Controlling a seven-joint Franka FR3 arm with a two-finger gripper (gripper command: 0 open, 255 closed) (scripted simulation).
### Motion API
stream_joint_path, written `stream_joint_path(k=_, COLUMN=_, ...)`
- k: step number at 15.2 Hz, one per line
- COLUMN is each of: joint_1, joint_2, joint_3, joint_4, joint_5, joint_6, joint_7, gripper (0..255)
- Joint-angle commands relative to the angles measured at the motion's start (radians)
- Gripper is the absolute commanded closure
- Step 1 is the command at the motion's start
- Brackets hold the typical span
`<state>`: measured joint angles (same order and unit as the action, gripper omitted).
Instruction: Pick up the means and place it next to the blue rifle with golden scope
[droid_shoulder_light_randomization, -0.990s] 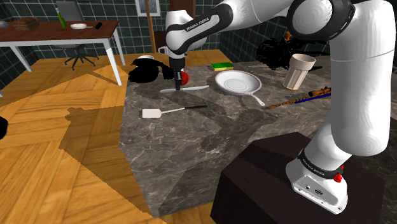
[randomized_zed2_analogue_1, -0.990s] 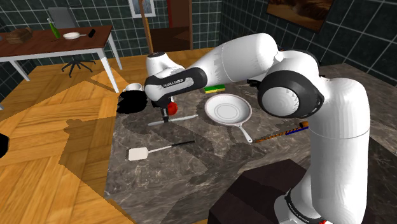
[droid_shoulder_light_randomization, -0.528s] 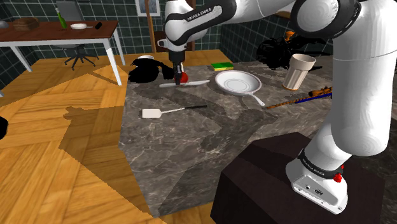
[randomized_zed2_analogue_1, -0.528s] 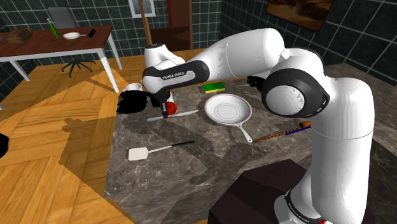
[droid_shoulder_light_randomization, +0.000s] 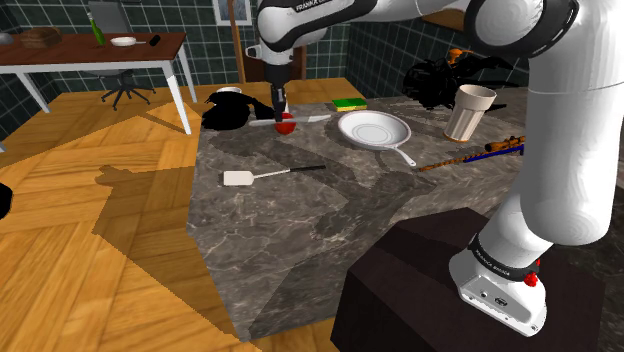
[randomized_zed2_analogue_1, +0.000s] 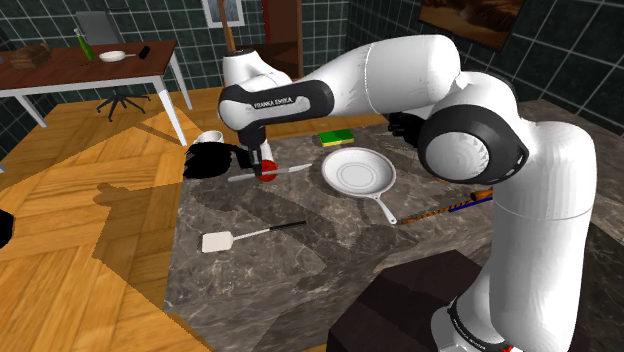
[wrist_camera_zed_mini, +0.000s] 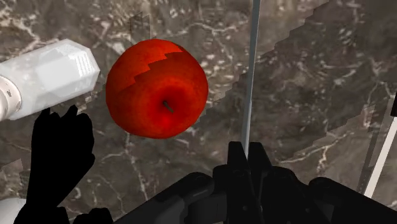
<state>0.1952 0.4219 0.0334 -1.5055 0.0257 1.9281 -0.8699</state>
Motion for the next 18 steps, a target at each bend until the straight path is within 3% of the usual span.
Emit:
stream_joint_path(k=1, joint_1=-0.001, joint_2=-0.006, joint_3=0.000, joint_4=0.022, joint_5=0.000, joint_6=-0.028, joint_7=-0.001, gripper=255)
stream_joint_path(k=16, joint_1=-0.001, joint_2=-0.012, joint_3=0.000, joint_4=0.206, joint_5=-0.001, joint_6=-0.219, joint_7=0.005, gripper=255)
stream_joint_path(k=18, joint_1=-0.009, joint_2=-0.112, joint_3=-0.002, joint_4=0.058, joint_5=0.003, joint_6=-0.171, joint_7=-0.006, gripper=255)
